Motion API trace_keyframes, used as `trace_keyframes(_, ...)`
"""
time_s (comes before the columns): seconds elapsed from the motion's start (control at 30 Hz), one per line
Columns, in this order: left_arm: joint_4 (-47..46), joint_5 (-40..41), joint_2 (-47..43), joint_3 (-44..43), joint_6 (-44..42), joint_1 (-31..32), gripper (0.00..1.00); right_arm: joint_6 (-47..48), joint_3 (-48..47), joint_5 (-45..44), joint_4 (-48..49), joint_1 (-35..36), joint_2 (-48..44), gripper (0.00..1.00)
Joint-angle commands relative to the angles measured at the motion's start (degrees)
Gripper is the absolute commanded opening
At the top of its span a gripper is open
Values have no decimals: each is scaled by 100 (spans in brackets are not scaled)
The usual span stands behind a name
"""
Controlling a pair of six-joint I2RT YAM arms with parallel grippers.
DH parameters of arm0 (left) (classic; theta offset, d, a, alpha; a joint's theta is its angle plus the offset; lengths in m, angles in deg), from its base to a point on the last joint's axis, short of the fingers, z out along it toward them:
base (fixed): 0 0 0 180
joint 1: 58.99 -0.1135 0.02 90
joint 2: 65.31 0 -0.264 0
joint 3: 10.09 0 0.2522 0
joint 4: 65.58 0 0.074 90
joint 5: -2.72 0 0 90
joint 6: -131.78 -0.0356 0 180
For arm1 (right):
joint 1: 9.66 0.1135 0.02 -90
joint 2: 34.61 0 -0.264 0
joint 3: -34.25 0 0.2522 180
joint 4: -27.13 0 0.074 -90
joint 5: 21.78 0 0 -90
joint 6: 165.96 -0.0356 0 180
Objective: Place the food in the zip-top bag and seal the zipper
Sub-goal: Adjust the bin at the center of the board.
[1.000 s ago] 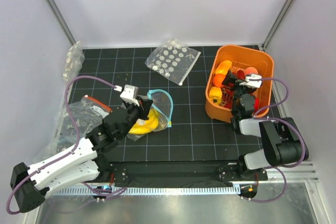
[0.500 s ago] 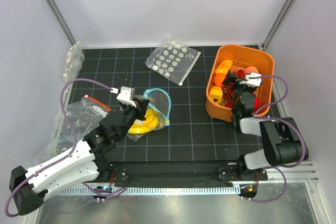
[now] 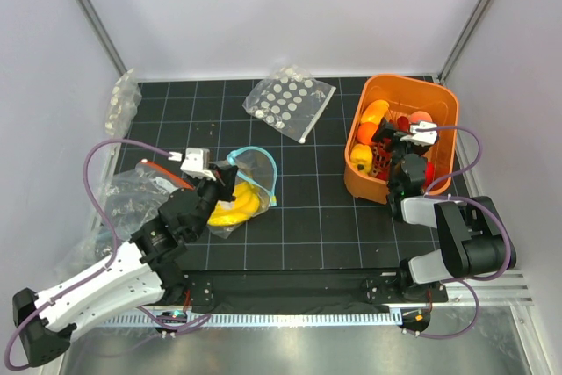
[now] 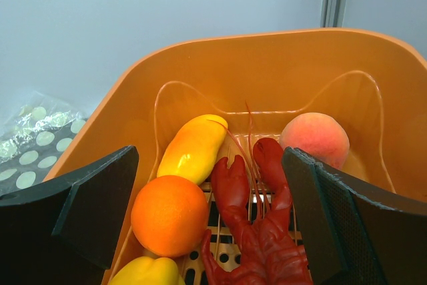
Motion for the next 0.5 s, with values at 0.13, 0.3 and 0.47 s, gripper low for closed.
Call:
trace_keyframes(0.13,430,979,-506,-163,482,-18,0,-53,417,16,-1077,-124,489,100)
trace_keyframes(0.3,-115,2107,-945,120,901,-9,1,-45,425,25,-1068,-116,489,100)
trace_keyframes(0.47,1069,2301,-632,-1072,1413,-18,1,-54,425,25,-1077,-124,489,100)
